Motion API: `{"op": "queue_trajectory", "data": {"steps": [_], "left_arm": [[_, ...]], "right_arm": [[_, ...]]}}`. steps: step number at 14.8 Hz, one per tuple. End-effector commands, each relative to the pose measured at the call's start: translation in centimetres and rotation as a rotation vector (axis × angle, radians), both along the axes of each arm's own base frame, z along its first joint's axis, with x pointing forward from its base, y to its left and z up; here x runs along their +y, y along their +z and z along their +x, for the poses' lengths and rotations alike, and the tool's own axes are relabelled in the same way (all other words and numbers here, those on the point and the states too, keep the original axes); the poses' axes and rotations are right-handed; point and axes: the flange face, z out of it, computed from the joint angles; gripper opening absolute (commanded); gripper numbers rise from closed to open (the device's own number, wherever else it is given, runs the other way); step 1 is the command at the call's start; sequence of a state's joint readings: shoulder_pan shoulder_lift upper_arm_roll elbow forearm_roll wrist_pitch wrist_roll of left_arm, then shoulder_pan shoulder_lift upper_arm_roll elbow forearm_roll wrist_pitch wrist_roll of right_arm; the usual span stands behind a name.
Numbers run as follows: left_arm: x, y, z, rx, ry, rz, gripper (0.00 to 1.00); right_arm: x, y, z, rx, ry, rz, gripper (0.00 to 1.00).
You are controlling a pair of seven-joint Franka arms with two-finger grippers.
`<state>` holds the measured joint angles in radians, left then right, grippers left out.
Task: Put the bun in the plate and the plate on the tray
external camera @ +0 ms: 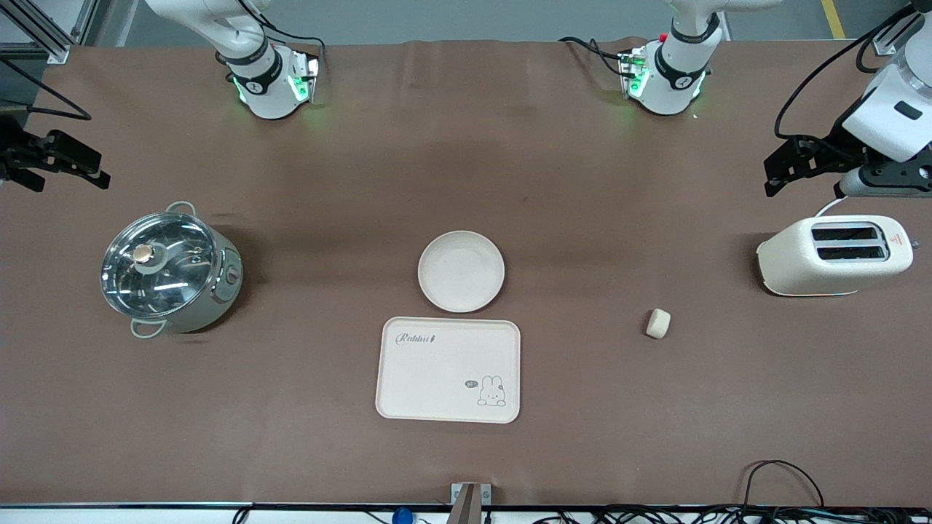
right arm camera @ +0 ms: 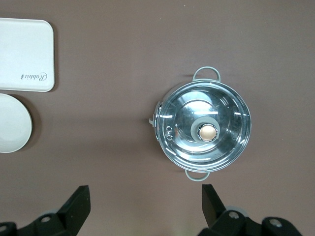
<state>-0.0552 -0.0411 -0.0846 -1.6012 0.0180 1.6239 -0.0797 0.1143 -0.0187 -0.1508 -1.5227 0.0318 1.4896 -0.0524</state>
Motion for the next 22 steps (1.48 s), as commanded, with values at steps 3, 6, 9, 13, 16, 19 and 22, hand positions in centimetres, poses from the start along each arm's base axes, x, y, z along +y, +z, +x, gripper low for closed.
{"op": "queue_trajectory", "data": {"steps": [3, 6, 9, 13, 16, 19, 22], "left_arm": [[0.5, 0.2, 0.6, 0.009, -0.063, 0.022, 1.0], [0.4, -5.9, 2.7, 0.109, -0.069, 0.023, 1.0], [-0.3, -16.0, 7.4, 0.197, -0.099, 0.018, 1.0], [-1.8, -30.6, 11.9, 0.201, -0.161, 0.002, 1.0], [-2.5, -36.2, 12.6, 0.173, -0.203, -0.009, 1.0], [-3.4, -38.8, 11.9, 0.164, -0.203, -0.022, 1.0], [-3.1, -42.0, 10.6, 0.134, -0.195, -0.033, 0.98]], "right_arm": [[-0.1, 0.7, -0.3, -0.017, -0.005, -0.01, 1.0], [0.0, 0.6, -0.1, -0.015, -0.004, -0.009, 1.0], [0.4, -0.1, 0.4, -0.008, 0.002, -0.006, 1.0], [2.5, -2.1, 2.0, -0.002, 0.03, 0.007, 1.0], [4.2, -3.3, 3.4, -0.024, 0.052, 0.031, 1.0], [5.8, -4.5, 4.5, -0.028, 0.074, 0.03, 1.0], [6.6, -6.5, 5.9, -0.027, 0.075, 0.055, 1.0]]}}
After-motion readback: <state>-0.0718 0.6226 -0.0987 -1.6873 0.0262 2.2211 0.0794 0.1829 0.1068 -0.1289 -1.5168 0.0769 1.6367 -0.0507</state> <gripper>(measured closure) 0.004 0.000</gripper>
